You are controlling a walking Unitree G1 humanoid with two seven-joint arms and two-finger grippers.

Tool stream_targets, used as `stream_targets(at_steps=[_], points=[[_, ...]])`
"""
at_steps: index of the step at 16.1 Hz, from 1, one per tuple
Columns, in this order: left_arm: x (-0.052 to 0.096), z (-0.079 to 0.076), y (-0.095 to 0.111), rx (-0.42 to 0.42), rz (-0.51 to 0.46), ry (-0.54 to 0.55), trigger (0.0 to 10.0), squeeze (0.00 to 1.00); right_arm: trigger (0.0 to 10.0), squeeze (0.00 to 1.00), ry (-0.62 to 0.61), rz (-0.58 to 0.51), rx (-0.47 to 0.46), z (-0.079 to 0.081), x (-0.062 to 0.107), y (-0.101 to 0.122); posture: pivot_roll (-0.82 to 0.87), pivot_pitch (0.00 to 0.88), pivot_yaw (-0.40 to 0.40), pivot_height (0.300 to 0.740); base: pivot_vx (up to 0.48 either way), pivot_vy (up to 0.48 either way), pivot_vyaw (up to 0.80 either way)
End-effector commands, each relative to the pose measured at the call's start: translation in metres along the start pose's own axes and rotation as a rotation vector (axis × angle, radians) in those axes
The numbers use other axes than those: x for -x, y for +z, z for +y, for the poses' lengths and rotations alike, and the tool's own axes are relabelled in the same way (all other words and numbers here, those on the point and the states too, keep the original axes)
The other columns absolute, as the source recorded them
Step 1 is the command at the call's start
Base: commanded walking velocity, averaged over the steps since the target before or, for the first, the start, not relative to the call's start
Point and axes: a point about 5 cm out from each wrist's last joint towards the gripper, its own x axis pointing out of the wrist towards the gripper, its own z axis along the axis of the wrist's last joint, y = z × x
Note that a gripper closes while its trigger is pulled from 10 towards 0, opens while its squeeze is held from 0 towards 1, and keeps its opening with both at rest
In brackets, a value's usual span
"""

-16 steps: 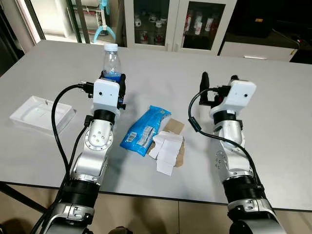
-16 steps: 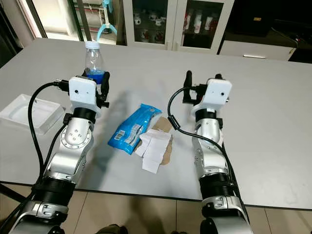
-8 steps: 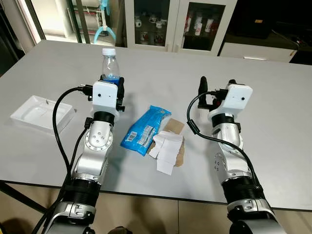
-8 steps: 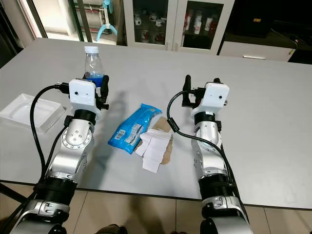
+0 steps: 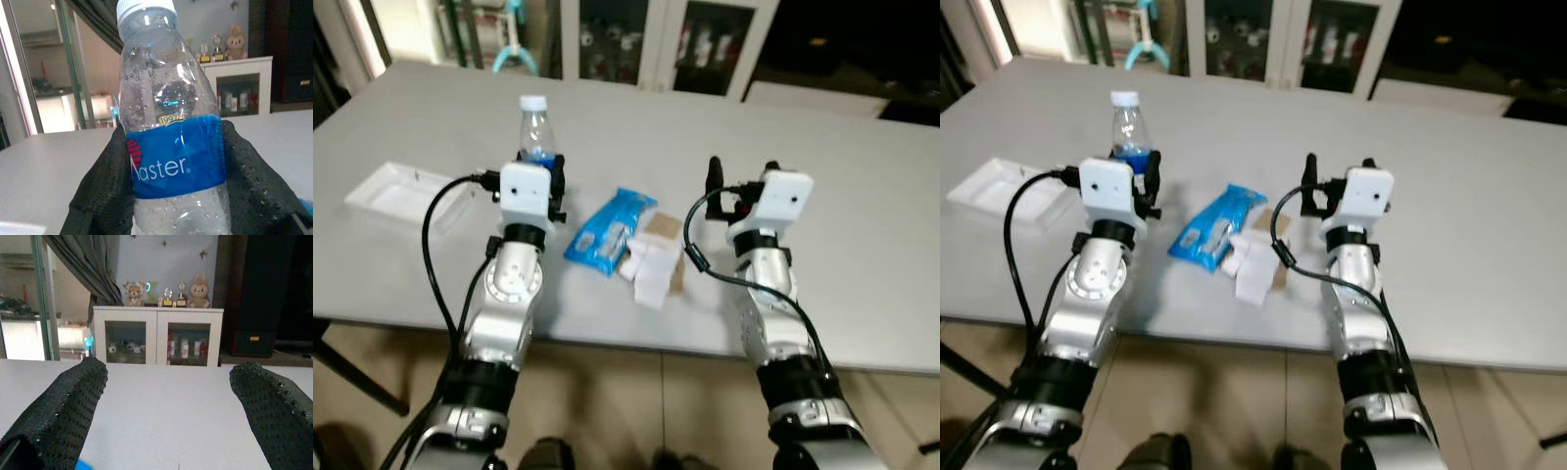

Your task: Picking trash to rubbish bin

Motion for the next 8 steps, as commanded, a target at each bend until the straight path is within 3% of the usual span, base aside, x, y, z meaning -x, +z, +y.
stream_targets(at_steps=[1, 8], points=[[-0.0012, -0.0001, 0.0026, 0.013, -0.01, -0.006, 10.0, 0.0, 10.0, 0.0, -0.001, 0.003, 0.005, -0.002, 0.0, -0.0009, 0.02, 0.018, -0.058, 0.74, 0.0, 0.0, 0.0], [-0.0032, 0.0006, 0.0044, 0.022, -0.01, -0.002, 10.0, 0.0, 10.0, 0.0, 0.006, 0.017, 0.004, -0.0013, 0.0001, -0.0036, 0.02, 0.014, -0.058, 0.74, 0.0, 0.0, 0.0]])
